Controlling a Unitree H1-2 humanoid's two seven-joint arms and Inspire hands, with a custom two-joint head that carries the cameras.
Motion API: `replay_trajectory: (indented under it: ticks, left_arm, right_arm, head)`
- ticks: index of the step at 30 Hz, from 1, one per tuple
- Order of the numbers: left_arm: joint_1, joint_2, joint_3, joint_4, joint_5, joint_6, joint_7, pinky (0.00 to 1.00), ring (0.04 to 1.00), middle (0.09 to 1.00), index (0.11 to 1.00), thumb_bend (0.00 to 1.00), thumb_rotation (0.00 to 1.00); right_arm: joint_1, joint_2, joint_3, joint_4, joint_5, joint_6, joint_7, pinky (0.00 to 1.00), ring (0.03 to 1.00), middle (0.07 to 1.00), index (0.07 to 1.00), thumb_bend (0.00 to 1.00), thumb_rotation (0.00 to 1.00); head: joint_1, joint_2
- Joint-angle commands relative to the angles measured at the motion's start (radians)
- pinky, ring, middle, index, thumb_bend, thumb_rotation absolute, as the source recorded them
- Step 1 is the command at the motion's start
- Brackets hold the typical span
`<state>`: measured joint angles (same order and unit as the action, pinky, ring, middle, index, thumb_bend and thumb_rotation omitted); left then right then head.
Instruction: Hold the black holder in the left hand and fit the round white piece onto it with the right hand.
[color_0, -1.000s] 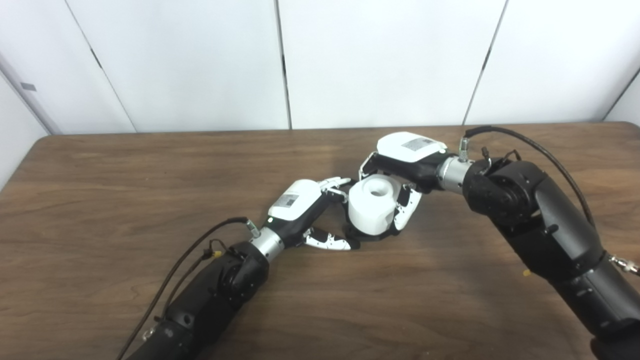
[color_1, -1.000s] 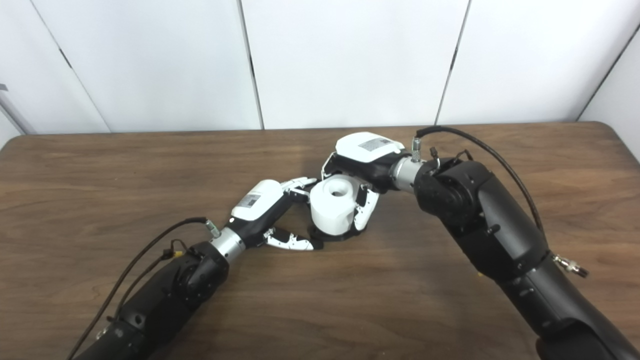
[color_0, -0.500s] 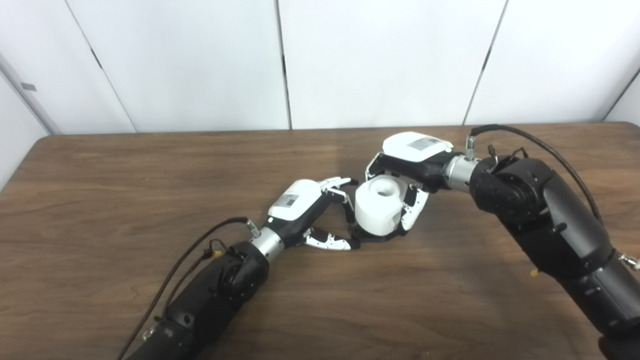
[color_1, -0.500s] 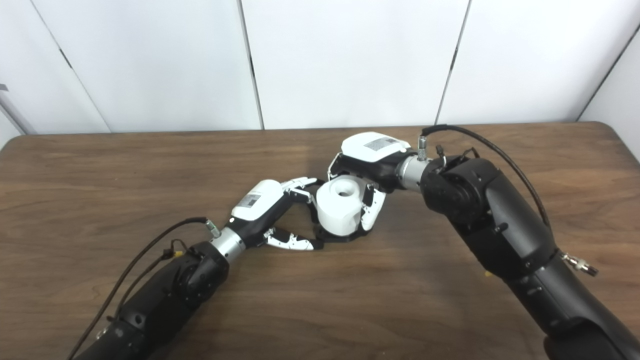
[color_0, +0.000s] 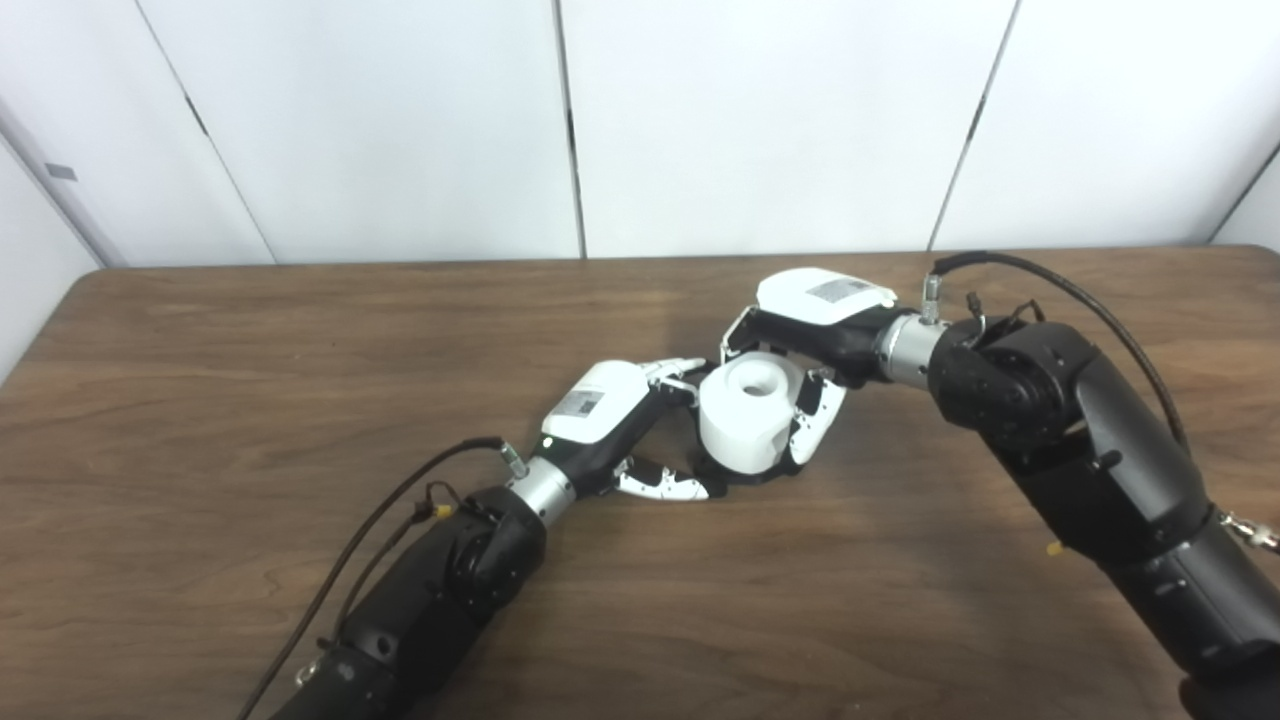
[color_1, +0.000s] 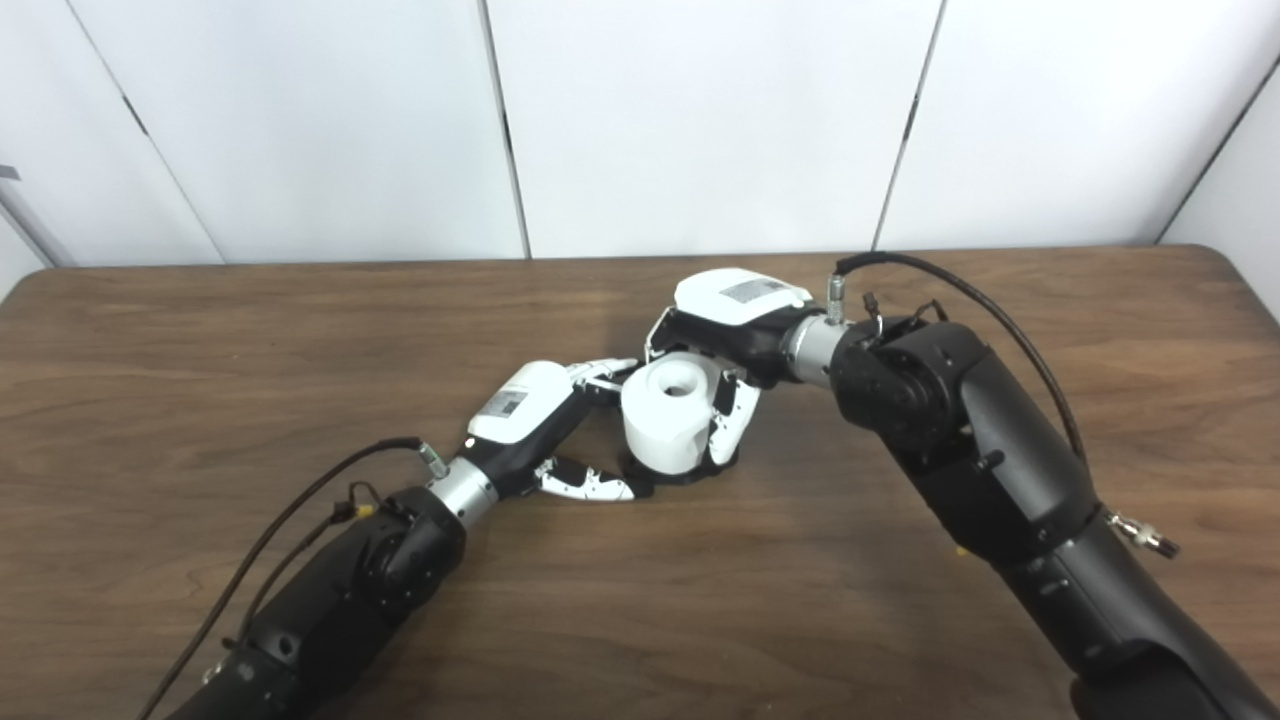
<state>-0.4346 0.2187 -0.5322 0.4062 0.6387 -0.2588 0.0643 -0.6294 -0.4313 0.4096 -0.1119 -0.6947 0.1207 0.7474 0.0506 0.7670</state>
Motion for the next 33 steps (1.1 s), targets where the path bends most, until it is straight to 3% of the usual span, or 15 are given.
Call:
replay_trajectory:
  ticks: [1, 17, 18, 19, 21, 24, 28, 33]
  left_arm:
    - [0.032, -0.006, -0.022, 0.036, 0.041, 0.086, -0.08, 0.87, 0.901, 0.902, 0.484, 0.52, 0.08]
    - [0.025, -0.02, -0.026, 0.051, 0.086, 0.117, -0.06, 0.84, 0.89, 0.902, 0.494, 0.52, 0.08]
    - [0.024, -0.02, -0.027, 0.053, 0.09, 0.118, -0.059, 0.83, 0.888, 0.902, 0.549, 0.73, 0.19]
    - [0.024, -0.02, -0.028, 0.052, 0.093, 0.123, -0.063, 0.83, 0.889, 0.905, 0.587, 0.84, 0.25]
    - [0.024, -0.021, -0.028, 0.05, 0.101, 0.131, -0.066, 0.83, 0.896, 0.921, 0.654, 0.95, 0.32]
    - [0.025, -0.022, -0.028, 0.048, 0.121, 0.139, -0.064, 0.82, 0.89, 0.931, 0.7, 1.0, 0.36]
    - [0.027, -0.02, -0.026, 0.046, 0.136, 0.139, -0.07, 0.82, 0.892, 0.936, 0.694, 1.0, 0.39]
    - [0.028, -0.023, -0.017, 0.048, 0.121, 0.134, -0.078, 0.83, 0.895, 0.936, 0.68, 0.98, 0.36]
  right_arm:
    - [-0.024, 0.01, -0.019, -0.028, 0.01, 0.024, -0.014, 0.67, 0.763, 0.718, 0.48, 0.52, 0.14]
    - [-0.017, 0.041, -0.028, -0.038, 0.023, 0.068, -0.03, 0.69, 0.774, 0.728, 0.48, 0.52, 0.14]
    - [-0.016, 0.042, -0.028, -0.039, 0.024, 0.068, -0.03, 0.68, 0.772, 0.727, 0.48, 0.52, 0.14]
    - [-0.016, 0.042, -0.03, -0.039, 0.027, 0.068, -0.032, 0.68, 0.77, 0.727, 0.48, 0.52, 0.14]
    - [-0.015, 0.042, -0.03, -0.039, 0.029, 0.067, -0.034, 0.68, 0.768, 0.725, 0.48, 0.52, 0.14]
    - [-0.017, 0.04, -0.027, -0.043, 0.023, 0.074, -0.029, 0.67, 0.766, 0.725, 0.48, 0.52, 0.14]
    - [-0.018, 0.037, -0.024, -0.044, 0.019, 0.076, -0.028, 0.68, 0.768, 0.727, 0.48, 0.52, 0.14]
    - [-0.015, 0.036, -0.026, -0.041, 0.022, 0.07, -0.033, 0.67, 0.767, 0.723, 0.48, 0.52, 0.14]
  head:
    - [-0.001, 0.002]
    - [-0.004, 0.001]
    - [-0.004, 0.001]
    - [-0.003, 0.002]
    - [-0.003, 0.002]
    - [-0.003, 0.004]
    - [-0.001, 0.005]
    - [-0.001, 0.007]
